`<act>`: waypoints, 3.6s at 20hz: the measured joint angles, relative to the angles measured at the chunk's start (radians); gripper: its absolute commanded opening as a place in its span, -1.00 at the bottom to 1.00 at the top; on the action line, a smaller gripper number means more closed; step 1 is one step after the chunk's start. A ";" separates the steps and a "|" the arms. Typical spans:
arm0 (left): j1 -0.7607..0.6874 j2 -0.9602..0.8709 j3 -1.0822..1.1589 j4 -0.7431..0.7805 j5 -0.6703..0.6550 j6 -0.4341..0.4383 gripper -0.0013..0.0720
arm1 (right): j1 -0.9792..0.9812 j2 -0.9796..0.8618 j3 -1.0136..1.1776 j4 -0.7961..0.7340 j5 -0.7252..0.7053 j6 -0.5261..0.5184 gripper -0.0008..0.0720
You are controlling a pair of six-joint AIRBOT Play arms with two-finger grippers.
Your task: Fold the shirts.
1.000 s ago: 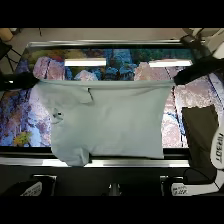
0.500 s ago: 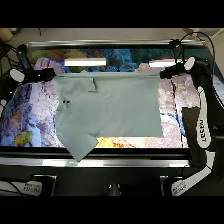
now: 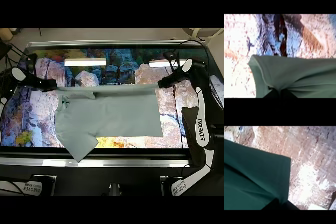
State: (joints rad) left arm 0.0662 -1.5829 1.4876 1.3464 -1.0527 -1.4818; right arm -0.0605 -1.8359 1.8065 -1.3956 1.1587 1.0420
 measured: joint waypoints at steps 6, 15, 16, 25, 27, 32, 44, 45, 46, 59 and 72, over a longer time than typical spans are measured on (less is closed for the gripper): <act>-0.010 0.010 -0.134 0.026 -0.153 0.000 -0.88 | 0.002 -0.049 -0.042 0.001 0.225 -0.038 -0.92; 0.055 0.034 -0.116 -0.053 -0.241 -0.007 0.35 | -0.027 0.003 -0.017 -0.006 0.329 -0.032 0.45; 0.077 0.047 -0.115 -0.057 -0.269 -0.006 0.36 | -0.047 0.021 -0.013 -0.015 0.354 -0.033 0.34; 0.193 0.368 -0.682 -0.153 -0.297 0.086 0.47 | -0.167 0.218 -0.406 0.039 0.466 -0.053 0.34; 0.198 0.400 -0.789 -0.189 -0.250 0.100 0.47 | -0.169 0.235 -0.465 0.072 0.453 -0.056 0.34; 0.169 0.406 -0.916 -0.291 -0.156 0.114 0.38 | -0.174 0.251 -0.526 0.098 0.430 -0.066 0.34; 0.091 0.396 -0.952 -0.320 -0.052 0.091 -0.88 | -0.175 0.254 -0.758 0.198 0.291 -0.072 0.36; 0.090 0.397 -0.952 -0.320 -0.050 0.093 -0.88 | -0.174 0.255 -0.771 0.222 0.276 -0.069 -0.04; 0.090 0.401 -0.952 -0.320 -0.049 0.095 -0.88 | -0.172 0.253 -0.784 0.246 0.252 -0.067 -0.37; 0.089 0.463 -0.568 -0.267 -0.081 0.151 -0.89 | -0.146 0.275 -0.487 0.276 0.203 -0.116 -0.93; 0.083 -0.180 0.015 -0.254 -0.140 0.130 0.12 | -0.040 -0.029 -0.240 0.308 -0.163 -0.011 0.50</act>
State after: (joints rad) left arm 0.1493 -1.7626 1.5028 1.0920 -1.1927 -1.3514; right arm -0.1009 -1.8652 1.5665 -1.0874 0.9958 1.0306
